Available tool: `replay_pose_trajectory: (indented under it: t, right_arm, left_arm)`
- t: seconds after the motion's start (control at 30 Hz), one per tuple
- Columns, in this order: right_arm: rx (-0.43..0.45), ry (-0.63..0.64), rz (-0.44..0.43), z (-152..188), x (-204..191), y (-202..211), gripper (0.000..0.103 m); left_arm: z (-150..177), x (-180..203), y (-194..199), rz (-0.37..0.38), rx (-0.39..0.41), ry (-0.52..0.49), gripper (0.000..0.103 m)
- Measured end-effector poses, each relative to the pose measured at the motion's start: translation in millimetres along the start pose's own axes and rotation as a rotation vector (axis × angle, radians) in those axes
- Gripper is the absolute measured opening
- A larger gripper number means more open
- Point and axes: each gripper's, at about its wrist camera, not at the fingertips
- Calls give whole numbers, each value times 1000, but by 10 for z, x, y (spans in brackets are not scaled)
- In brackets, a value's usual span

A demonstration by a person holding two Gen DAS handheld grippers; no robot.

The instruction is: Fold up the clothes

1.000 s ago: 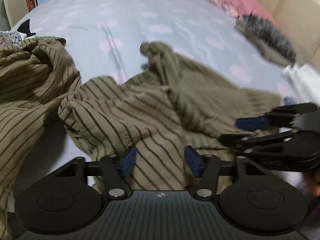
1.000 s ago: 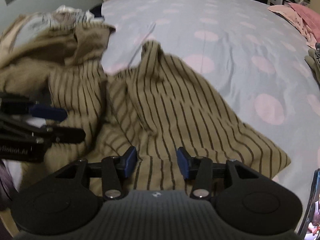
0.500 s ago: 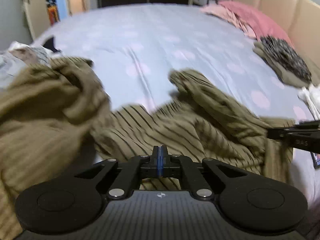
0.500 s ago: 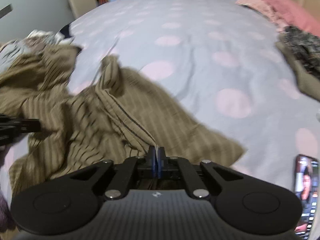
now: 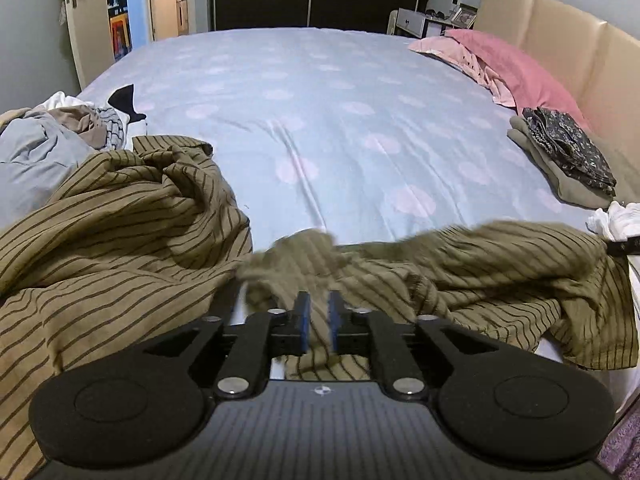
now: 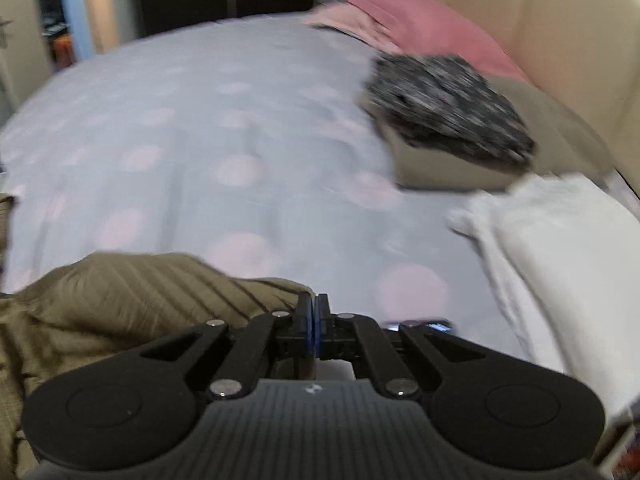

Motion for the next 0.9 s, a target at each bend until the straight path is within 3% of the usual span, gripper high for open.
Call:
replay_pose_trajectory:
  t: [0.07, 0.2, 0.23, 0.27, 0.3, 0.4, 0.5, 0.67, 0.77, 0.83, 0.9]
  right_arm:
    - [-61, -10, 19, 30, 102, -104, 2]
    - [-147, -3, -31, 70, 156, -200, 8]
    - [-143, 4, -37, 60, 145, -181, 13]
    - [-130, 10, -40, 37, 123, -145, 29]
    - [-116, 16, -43, 11, 96, -103, 37]
    - [-78, 25, -92, -104, 8, -14, 40]
    - [-49, 29, -180, -216, -122, -50, 46]
    - [-35, 68, -321, -338, -423, -236, 54]
    - [-74, 82, -358, -310, -593, -398, 58]
    - [-101, 90, -379, -284, -702, -505, 58]
    - [-129, 98, -400, -258, -811, -613, 58]
  left_arm:
    - [-8, -31, -11, -5, -17, -1, 20]
    - [-77, -110, -97, 17, -65, 19, 33]
    - [-96, -113, -125, 26, -74, 19, 36]
    - [-115, -117, -153, 35, -83, 19, 42]
    - [-138, -113, -183, 42, -90, 12, 44]
    - [-224, -66, -289, 53, -101, -29, 49]
    - [-292, -101, -451, 61, -112, 0, 53]
    - [-309, -217, -733, 33, -142, 53, 54]
    - [-304, -299, -894, 20, -150, 85, 52]
    - [-291, -350, -995, 21, -158, 103, 48]
    - [-267, -385, -1071, 24, -171, 118, 34]
Point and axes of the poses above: each gripper's, at about its wrist camera, not at the fingertips, and y roughly against the way its jaws point, x to its right, z to its underside, and after that the axes turned 8 degrees about z, right-handed
